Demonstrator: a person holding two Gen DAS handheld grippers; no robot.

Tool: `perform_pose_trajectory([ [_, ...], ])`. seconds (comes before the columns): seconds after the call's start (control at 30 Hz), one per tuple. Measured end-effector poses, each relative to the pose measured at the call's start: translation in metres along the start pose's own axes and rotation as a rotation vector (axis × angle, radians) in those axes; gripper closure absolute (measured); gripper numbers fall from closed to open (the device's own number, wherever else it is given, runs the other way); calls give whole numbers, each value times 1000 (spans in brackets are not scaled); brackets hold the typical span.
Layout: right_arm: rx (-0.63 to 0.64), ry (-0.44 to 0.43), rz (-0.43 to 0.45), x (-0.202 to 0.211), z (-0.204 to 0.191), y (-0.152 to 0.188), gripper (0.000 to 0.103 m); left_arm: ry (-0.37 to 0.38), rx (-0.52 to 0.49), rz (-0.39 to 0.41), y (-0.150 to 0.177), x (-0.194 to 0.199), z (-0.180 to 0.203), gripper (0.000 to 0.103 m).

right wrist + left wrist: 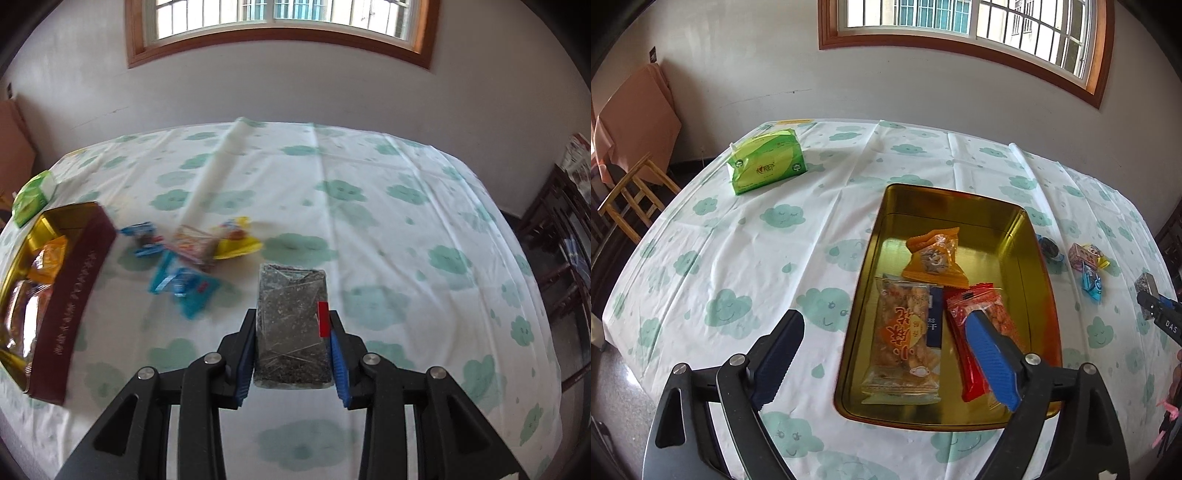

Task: Organize snacks
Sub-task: 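Carry the seaweed pack over the tin and release it with the right gripper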

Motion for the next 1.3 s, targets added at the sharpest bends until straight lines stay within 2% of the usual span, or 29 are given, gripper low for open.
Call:
perform_pose_trajectory([
  [0.73,171,-250,61,67,-171,-8,67,-90,136,28,12,15,-68,15],
  [1.07,243,-355,32,79,-250,4,67,-108,161,22,17,17,-88,15],
  [1.3,296,-370,-2,73,-282,22,67,-137,179,13,23,19,-102,15],
])
Point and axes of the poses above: each gripper's, at about its wrist camera, not at the fingertips, and x roughly against the way its jaws point, z to its right, y to its underside, the point moved 9 cm from there along -x, roughly the way its jaws point, and after that the axes turned 10 degrees about y, right-handed, at the moved point
